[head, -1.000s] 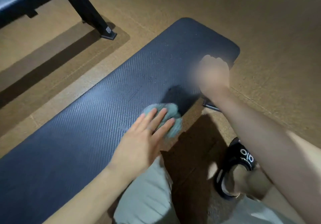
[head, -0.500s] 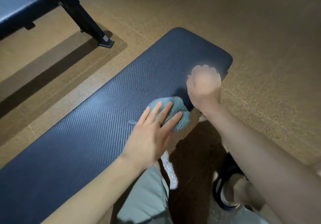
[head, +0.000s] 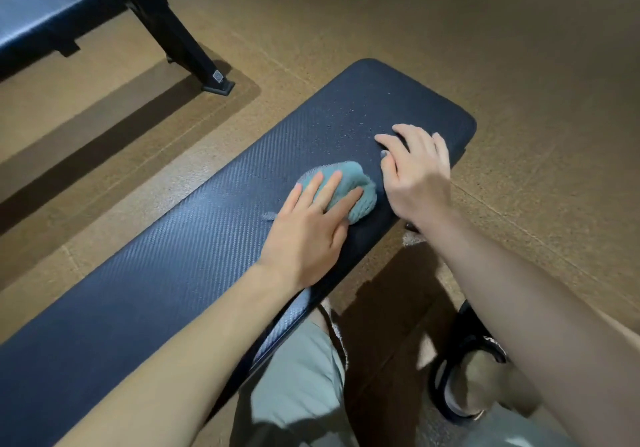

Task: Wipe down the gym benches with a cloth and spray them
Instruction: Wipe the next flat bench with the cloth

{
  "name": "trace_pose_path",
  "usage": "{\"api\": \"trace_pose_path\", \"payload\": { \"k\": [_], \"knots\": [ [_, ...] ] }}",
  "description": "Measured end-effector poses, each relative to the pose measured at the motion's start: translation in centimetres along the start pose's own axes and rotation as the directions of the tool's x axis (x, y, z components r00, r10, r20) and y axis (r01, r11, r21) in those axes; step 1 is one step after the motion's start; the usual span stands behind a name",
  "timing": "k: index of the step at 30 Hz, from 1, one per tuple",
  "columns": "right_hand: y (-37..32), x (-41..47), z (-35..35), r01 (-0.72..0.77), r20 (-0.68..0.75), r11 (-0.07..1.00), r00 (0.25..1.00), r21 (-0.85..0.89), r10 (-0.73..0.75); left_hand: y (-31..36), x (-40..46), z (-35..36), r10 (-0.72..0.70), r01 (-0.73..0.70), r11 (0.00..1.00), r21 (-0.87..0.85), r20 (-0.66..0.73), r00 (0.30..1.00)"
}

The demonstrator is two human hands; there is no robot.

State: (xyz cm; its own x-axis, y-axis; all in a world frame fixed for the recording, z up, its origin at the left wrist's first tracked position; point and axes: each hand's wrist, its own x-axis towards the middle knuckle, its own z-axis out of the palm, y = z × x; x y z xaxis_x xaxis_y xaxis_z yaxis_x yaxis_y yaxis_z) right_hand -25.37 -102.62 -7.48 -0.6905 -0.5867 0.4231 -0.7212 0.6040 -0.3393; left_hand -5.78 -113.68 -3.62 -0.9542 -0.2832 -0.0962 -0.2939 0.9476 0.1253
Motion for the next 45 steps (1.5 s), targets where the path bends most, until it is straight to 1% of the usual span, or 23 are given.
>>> {"api": "trace_pose_path", "payload": {
  "k": [2,4,5,6,8,10,12,14,18,19,21,23,27,29,30,32,34,37,39,42,45],
  "knots": [
    [-0.7,0.2,-0.3,-0.044,0.056,0.999,0.997,-0.010,0.045,-1.7,-4.7,-0.1,0.023,-0.024,1.000,0.008,0.018,1.000],
    [-2.7,0.4,-0.5,-0.149,0.084,0.989,0.985,0.003,0.148,-3.6,-8.8,-0.5,0.027,-0.028,1.000,0.010,0.044,0.999],
    [-4.1,0.4,-0.2,-0.190,0.084,0.982,0.978,-0.005,0.190,-4.6,-9.4,-0.6,0.023,-0.023,1.000,-0.004,0.060,0.998],
    [-5.2,0.1,0.1,-0.200,0.077,0.979,0.976,-0.036,0.202,-5.7,-8.8,-0.8,0.013,-0.011,1.000,-0.018,0.069,0.998],
    [-6.3,-0.7,0.7,-0.173,0.053,0.981,0.983,-0.083,0.178,-7.9,-5.8,-1.1,-0.078,0.081,0.995,-0.053,0.052,0.996],
    [-6.0,-0.7,0.6,-0.192,0.010,0.981,0.981,-0.016,0.192,-10.7,-1.8,-1.5,-0.192,0.196,0.975,-0.102,0.045,0.980],
    [-5.7,-0.6,0.3,-0.215,-0.007,0.976,0.976,0.024,0.216,-13.0,0.0,-2.1,-0.246,0.248,0.961,-0.123,0.028,0.969],
    [-6.0,-0.4,0.2,-0.219,0.016,0.976,0.976,0.014,0.219,-14.5,-2.0,-2.4,-0.309,0.314,0.938,-0.148,0.057,0.949],
    [-6.1,-0.5,0.2,-0.209,0.028,0.977,0.977,-0.036,0.210,-17.8,-12.5,-3.2,-0.397,0.407,0.897,-0.174,0.091,0.913],
    [-6.1,-0.5,0.2,-0.204,0.030,0.978,0.978,-0.046,0.206,-18.5,-13.8,-3.3,-0.398,0.412,0.894,-0.175,0.110,0.911],
    [-6.4,-0.4,0.1,-0.208,0.033,0.977,0.977,-0.055,0.210,-18.5,-12.5,-3.3,-0.400,0.414,0.895,-0.164,0.110,0.910],
    [-6.6,-0.4,0.2,-0.211,0.038,0.976,0.976,-0.061,0.213,-16.7,-7.8,-3.4,-0.416,0.419,0.900,-0.117,0.048,0.908],
    [-6.5,-0.5,0.4,-0.202,0.014,0.977,0.979,-0.066,0.203,-11.8,5.0,-3.0,-0.356,0.356,0.930,-0.094,0.009,0.934],
    [-6.3,-0.5,0.5,-0.209,-0.003,0.977,0.978,-0.039,0.209,-10.1,8.7,-2.9,-0.344,0.343,0.935,-0.092,-0.006,0.939],
    [-6.3,-0.4,0.5,-0.218,-0.011,0.976,0.976,-0.023,0.217,-9.9,9.3,-2.8,-0.334,0.332,0.939,-0.092,-0.005,0.943],
    [-6.2,-0.4,0.6,-0.225,-0.031,0.974,0.974,0.003,0.225,-10.8,7.7,-2.3,-0.288,0.285,0.952,-0.110,-0.007,0.958],
    [-6.1,-0.5,0.7,-0.229,-0.058,0.973,0.971,0.031,0.231,-12.4,4.0,-1.8,-0.243,0.237,0.964,-0.120,-0.030,0.970],
    [-6.1,-0.7,1.1,-0.224,-0.095,0.973,0.969,0.052,0.228,-14.2,-2.8,-1.9,-0.247,0.242,0.963,-0.118,-0.025,0.969],
    [-6.1,-0.7,1.3,-0.220,-0.120,0.974,0.967,0.047,0.224,-14.6,-5.6,-2.3,-0.251,0.248,0.962,-0.114,-0.009,0.968],
    [-6.1,-0.7,1.8,-0.213,-0.134,0.977,0.969,-0.012,0.210,-13.9,-4.3,-2.5,-0.281,0.280,0.957,-0.074,0.003,0.960],
    [-5.9,-0.6,2.1,-0.196,-0.136,0.978,0.973,-0.066,0.186,-10.7,1.7,-1.7,-0.250,0.250,0.968,0.009,-0.009,0.968]
  ]
}}
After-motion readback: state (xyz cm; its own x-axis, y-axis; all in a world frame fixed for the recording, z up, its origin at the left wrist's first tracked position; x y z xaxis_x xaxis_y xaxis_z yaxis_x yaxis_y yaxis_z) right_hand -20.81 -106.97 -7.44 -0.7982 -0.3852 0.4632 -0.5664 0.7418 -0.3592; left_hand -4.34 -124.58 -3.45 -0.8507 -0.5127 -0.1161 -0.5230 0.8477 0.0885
